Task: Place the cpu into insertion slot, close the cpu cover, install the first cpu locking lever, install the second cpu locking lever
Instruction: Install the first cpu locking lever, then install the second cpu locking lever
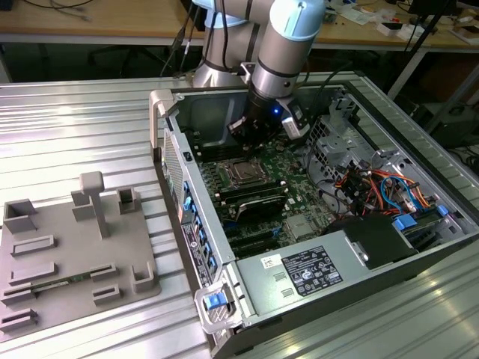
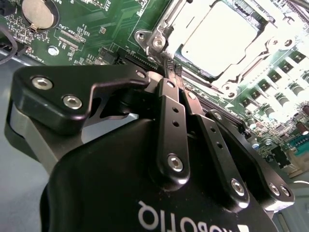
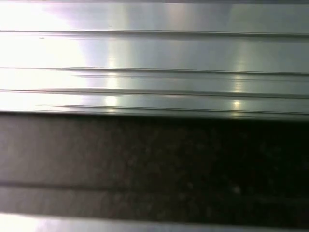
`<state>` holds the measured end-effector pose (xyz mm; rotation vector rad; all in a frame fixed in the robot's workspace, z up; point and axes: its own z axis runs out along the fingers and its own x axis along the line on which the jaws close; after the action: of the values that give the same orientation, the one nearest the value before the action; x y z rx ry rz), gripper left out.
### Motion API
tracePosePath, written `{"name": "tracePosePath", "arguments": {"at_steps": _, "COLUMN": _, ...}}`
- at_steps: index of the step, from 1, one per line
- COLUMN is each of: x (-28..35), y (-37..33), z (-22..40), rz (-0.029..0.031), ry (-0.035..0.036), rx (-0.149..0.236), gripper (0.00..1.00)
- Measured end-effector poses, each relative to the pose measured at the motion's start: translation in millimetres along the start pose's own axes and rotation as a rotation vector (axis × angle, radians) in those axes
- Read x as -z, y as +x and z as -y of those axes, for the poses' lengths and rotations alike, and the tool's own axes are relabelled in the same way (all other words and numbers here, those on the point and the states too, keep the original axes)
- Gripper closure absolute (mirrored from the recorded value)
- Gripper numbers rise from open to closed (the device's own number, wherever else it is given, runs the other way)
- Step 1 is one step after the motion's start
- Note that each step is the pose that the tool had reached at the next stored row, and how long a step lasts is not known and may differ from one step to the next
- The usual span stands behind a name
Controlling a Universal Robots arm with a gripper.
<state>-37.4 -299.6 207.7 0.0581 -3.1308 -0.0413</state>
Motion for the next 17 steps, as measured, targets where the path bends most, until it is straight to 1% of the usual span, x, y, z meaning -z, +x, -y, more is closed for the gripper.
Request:
{"name": "tracePosePath", "arguments": {"at_steps": 3, "x": 1.5, "y": 0.1, "z": 0.2, "rz": 0.0, "ry": 0.0001, "rx": 0.0, "gripper": 0.89}}
{"name": "tracePosePath", "arguments": {"at_steps": 17, "x": 2.0, "y": 0.0, "z": 0.2, "rz": 0.0, "ry": 0.0, "rx": 0.0, "gripper": 0.89}}
